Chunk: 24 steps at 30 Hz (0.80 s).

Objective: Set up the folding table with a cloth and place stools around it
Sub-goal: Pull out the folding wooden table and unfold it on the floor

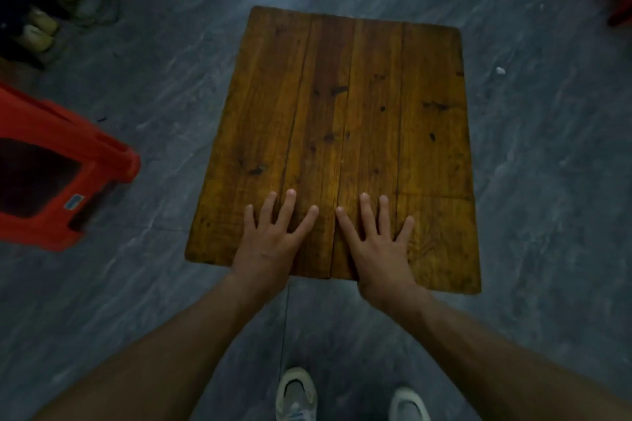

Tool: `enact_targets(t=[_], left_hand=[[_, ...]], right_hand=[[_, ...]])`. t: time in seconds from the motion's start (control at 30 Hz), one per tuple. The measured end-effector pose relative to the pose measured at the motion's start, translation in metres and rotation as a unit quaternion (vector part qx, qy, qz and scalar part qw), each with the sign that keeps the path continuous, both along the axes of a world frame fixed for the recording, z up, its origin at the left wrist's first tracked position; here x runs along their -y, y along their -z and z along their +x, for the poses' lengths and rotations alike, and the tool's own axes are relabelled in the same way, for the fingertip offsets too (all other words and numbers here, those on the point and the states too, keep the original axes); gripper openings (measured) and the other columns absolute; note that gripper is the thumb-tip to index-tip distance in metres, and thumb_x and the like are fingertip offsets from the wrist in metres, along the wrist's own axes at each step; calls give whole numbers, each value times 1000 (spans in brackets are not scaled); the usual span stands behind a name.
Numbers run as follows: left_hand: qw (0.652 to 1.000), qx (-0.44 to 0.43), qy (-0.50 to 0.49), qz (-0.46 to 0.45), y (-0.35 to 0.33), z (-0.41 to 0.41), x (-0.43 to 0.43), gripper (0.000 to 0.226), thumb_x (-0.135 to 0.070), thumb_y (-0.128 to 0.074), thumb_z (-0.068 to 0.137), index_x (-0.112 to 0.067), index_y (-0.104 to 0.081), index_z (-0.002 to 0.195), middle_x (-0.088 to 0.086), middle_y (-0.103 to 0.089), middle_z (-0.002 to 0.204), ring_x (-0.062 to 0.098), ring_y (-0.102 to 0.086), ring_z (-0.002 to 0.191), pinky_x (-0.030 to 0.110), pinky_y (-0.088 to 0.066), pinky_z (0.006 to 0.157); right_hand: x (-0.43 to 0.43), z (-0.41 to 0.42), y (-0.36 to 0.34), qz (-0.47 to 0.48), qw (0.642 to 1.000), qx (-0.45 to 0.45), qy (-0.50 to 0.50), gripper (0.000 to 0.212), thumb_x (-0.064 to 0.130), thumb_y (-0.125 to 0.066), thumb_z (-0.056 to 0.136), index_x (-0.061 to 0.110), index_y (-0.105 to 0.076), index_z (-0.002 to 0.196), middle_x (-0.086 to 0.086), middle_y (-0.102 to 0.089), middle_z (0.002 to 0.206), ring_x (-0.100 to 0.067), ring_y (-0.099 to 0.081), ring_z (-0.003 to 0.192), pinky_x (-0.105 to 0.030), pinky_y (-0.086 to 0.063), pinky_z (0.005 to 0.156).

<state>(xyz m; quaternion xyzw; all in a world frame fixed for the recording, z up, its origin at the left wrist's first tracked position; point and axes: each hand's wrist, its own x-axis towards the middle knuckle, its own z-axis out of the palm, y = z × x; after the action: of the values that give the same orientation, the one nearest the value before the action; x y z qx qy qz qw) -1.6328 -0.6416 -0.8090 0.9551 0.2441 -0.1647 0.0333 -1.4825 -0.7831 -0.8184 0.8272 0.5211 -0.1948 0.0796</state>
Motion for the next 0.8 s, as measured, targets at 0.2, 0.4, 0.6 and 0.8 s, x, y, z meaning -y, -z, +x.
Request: enact_targets(t=[0.2, 0.4, 0.6, 0.8], left_hand=[[1000, 24, -14, -3, -4, 53, -33, 114, -18, -75, 72, -35, 5, 152, 15, 3, 160, 44, -4, 144, 67, -17, 111], [1000, 22, -14, -9, -6, 107, -82, 115, -21, -76, 74, -36, 10, 150, 14, 6, 160, 44, -1, 144, 67, -16, 112], [1000, 18, -13, -15, -13, 163, -124, 119, -24, -79, 71, -36, 10, 149, 14, 7, 160, 44, 1, 144, 67, -16, 112], [1000, 13, -5, -8, -11, 205, -158, 124, -29, -82, 67, -35, 11, 149, 14, 6, 159, 44, -3, 143, 65, -21, 110]], right_hand=[[-37, 50, -5, 4, 1000, 26, 5, 133, 5, -77, 68, 32, 24, 150, -10, 33, 157, -42, 30, 142, -75, 3, 106], [-82, 102, -3, 15, 999, 28, 13, 136, 3, -79, 66, 35, 22, 150, -6, 29, 159, -39, 27, 144, -74, 4, 107], [-125, 162, -6, 11, 999, 33, 17, 142, 8, -83, 63, 39, 26, 148, -3, 28, 159, -37, 27, 145, -72, 5, 108], [-157, 207, -9, 3, 999, 29, 18, 138, 16, -85, 67, 42, 23, 148, -1, 21, 161, -36, 21, 147, -72, -1, 110]])
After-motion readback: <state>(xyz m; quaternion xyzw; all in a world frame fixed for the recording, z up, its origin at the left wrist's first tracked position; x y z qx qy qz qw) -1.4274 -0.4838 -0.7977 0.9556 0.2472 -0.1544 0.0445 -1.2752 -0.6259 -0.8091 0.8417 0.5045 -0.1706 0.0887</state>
